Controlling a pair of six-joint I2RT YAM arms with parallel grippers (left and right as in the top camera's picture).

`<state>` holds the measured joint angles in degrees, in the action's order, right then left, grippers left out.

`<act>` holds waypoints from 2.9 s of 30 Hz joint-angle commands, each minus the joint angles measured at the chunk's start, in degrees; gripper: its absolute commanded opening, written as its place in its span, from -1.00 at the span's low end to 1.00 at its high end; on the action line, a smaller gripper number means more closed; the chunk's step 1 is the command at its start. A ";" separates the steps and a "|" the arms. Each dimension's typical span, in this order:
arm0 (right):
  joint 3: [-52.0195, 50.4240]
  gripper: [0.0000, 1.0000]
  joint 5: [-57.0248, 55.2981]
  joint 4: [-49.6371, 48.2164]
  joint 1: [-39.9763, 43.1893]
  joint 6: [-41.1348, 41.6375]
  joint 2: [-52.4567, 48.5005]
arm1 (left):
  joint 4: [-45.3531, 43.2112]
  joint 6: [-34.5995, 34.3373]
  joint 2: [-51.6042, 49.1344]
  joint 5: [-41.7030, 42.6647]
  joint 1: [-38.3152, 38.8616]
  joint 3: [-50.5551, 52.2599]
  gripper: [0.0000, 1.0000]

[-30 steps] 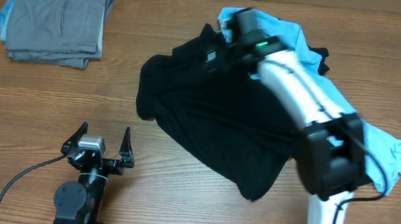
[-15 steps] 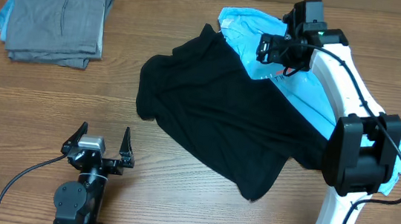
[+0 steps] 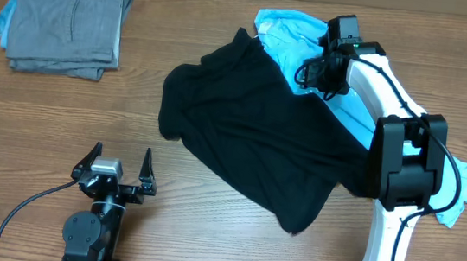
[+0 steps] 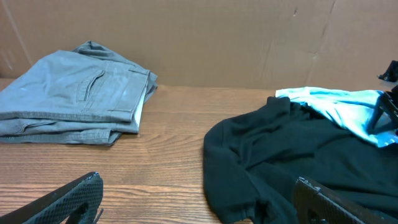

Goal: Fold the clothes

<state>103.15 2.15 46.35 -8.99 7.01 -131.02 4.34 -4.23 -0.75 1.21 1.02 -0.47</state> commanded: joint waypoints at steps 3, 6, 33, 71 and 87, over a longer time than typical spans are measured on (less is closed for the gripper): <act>-0.07 -0.23 -7.67 -0.87 0.90 0.44 -1.11 | 0.09 1.05 0.50 -0.17 -0.46 0.20 1.00; -0.07 -0.48 -8.55 -0.83 2.16 0.44 -1.11 | 0.09 1.05 0.50 -0.17 -0.46 0.20 0.99; 1.20 -0.93 -23.87 10.45 42.95 2.40 -1.01 | 0.09 1.05 0.50 -0.17 -0.46 0.20 0.99; 14.60 1.00 3.32 37.00 24.00 15.54 10.84 | 0.09 1.05 0.50 -0.17 -0.46 0.20 1.00; 7.39 1.00 -7.26 50.73 -7.06 15.82 12.83 | 0.11 1.05 0.50 -0.17 -0.46 0.20 0.99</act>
<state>113.91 -1.89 96.82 -13.23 21.43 -120.81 4.36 -4.23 -0.75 1.23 1.02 -0.47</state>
